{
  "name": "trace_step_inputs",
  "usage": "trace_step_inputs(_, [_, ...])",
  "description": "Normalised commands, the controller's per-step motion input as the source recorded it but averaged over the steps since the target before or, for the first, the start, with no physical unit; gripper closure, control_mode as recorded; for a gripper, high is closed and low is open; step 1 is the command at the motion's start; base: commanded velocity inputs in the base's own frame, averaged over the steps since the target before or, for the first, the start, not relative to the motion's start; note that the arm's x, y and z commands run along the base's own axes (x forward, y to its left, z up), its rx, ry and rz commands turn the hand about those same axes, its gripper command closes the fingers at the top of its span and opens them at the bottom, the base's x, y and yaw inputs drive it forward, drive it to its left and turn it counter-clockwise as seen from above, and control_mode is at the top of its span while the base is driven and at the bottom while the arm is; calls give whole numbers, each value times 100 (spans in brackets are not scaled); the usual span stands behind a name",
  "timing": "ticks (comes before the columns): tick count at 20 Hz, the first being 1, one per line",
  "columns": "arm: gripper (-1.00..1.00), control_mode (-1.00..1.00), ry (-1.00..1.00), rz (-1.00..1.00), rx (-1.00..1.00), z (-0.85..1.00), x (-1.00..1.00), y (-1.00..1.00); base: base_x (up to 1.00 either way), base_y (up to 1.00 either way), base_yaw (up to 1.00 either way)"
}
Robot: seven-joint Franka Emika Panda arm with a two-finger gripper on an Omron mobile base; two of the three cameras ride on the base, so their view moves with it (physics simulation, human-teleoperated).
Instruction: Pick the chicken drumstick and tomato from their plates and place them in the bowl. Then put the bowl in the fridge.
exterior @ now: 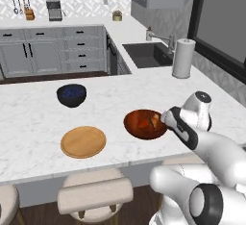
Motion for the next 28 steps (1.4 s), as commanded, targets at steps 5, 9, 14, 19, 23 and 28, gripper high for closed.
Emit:
trace_step_inputs(5, [-100, -100, 17, 3, 1, -1, 47, 1, 0, 0, 0])
trace_step_inputs(9, [-100, -100, 12, 6, 2, -14, 49, 0, 0, 0, 0])
trace_step_inputs(14, [-100, -100, 4, 4, 4, -24, 34, 0, 0, 0, 0])
trace_step_inputs(19, [-100, -100, 3, 2, 9, -40, 25, 0, 0, 0, 0])
trace_step_inputs(23, [-100, -100, 0, 0, 6, -35, 16, 2, 0, 0, 0])
trace_step_inputs(28, [100, -100, 1, 0, 1, -24, 6, 28, 0, 0, 0])
